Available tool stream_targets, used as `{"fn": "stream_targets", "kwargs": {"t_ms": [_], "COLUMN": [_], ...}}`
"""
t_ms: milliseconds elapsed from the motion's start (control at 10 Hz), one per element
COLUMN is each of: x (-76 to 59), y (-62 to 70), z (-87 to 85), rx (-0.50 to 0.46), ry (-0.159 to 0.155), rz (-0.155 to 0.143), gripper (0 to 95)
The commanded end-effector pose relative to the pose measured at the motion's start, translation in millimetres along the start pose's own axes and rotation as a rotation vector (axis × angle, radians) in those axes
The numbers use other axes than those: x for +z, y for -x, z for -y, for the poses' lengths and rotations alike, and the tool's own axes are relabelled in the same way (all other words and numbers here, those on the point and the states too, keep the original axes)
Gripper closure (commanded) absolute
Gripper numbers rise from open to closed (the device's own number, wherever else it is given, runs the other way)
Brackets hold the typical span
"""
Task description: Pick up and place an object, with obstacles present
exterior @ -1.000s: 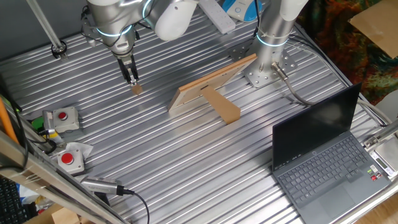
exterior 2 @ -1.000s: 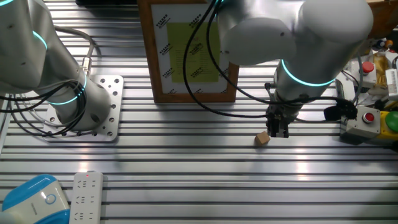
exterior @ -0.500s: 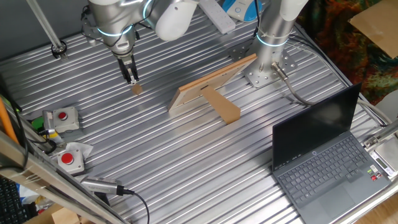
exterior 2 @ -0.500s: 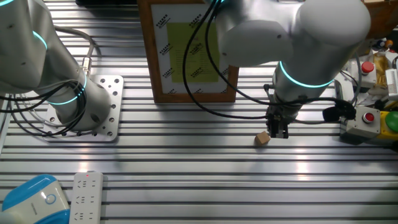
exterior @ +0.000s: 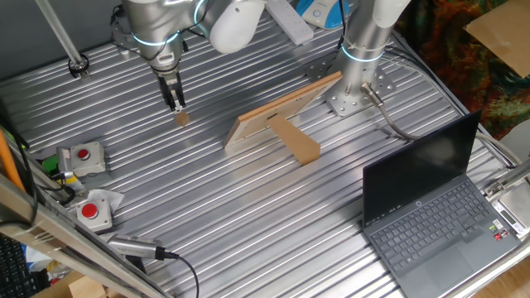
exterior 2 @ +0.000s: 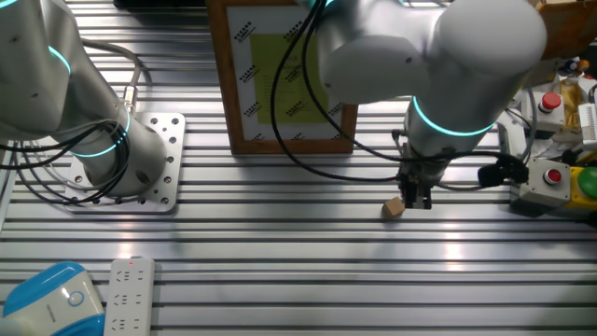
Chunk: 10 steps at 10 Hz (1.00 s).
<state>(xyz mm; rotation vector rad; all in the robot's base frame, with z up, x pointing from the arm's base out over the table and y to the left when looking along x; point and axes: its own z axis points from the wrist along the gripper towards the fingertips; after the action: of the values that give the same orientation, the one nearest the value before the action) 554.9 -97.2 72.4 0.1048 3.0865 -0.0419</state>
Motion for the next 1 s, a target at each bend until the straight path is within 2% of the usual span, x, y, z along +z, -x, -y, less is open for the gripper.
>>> {"fn": "stream_targets", "kwargs": {"t_ms": [100,400,1000], "x": [1.3,2.1,19.3], "y": [0.7,0.2,-1.6], "z": [0.9,1.1,0.4], "rx": [0.001,-0.02,-0.002], "ry": [0.016,0.053,0.047], "rz": [-0.003,0.005,0.012], "gripper": [95.0,95.0,95.0]}}
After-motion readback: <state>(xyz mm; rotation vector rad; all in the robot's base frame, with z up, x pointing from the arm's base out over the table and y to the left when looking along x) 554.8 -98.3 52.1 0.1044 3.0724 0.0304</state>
